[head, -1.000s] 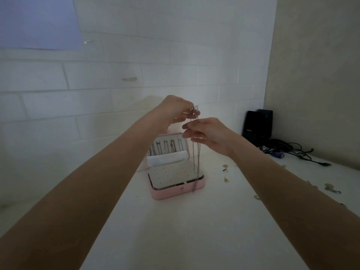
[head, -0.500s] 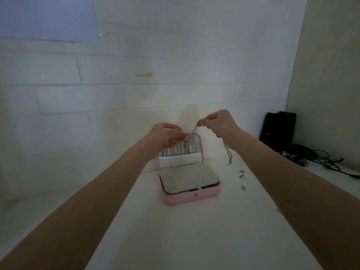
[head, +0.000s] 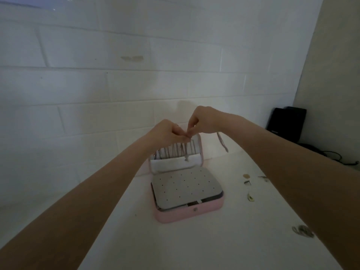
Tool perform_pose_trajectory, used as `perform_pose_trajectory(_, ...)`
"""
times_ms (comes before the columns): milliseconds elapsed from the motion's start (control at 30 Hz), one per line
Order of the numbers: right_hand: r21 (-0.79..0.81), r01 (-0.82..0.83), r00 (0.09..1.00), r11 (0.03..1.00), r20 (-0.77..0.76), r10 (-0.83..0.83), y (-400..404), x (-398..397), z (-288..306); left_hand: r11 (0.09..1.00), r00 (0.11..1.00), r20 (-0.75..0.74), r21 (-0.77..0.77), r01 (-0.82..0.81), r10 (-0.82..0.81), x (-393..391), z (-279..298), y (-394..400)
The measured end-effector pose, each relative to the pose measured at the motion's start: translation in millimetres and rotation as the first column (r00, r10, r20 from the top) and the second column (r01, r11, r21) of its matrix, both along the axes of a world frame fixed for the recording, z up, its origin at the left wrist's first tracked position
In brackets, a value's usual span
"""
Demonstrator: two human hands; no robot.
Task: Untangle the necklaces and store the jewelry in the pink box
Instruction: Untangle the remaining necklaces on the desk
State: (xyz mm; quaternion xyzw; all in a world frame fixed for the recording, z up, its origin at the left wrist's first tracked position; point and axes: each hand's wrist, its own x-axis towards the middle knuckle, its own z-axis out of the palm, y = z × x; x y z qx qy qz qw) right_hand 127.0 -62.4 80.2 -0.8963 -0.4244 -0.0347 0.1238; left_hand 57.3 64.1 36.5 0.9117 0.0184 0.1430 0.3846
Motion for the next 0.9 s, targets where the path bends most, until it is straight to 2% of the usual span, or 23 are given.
perform_pose_trajectory(167,-0.075,0.044,0.991,0.996,0.128,-0.035,-4.5,3.9,2.1,0.998,0.999,0.010,-0.051,-0.031,0.031,15.0,-16.0,-8.6)
perform_pose_trajectory(367,-0.040,0.085,0.957,0.996,0.282,-0.070,-8.9,7.5,-4.6,0.991,0.998,-0.018,0.119,-0.055,0.057,20.2,-24.2,-11.2)
perform_pose_trajectory(467,0.016,0.060,0.938,0.998,0.341,-0.062,-9.8,5.4,-6.5,0.990,0.999,0.008,0.133,-0.052,0.051,14.6,-23.4,-6.2)
perform_pose_trajectory(700,0.096,0.051,0.953,0.994,0.292,-0.077,-1.7,10.4,-12.7,0.961,0.989,0.057,0.234,-0.149,0.139,-0.9,-25.2,13.7)
perform_pose_trajectory(900,0.165,0.003,0.951,0.986,0.305,-0.054,21.1,9.0,-4.8,0.953,0.980,0.092,0.232,-0.193,0.175,-8.2,-22.3,28.2)
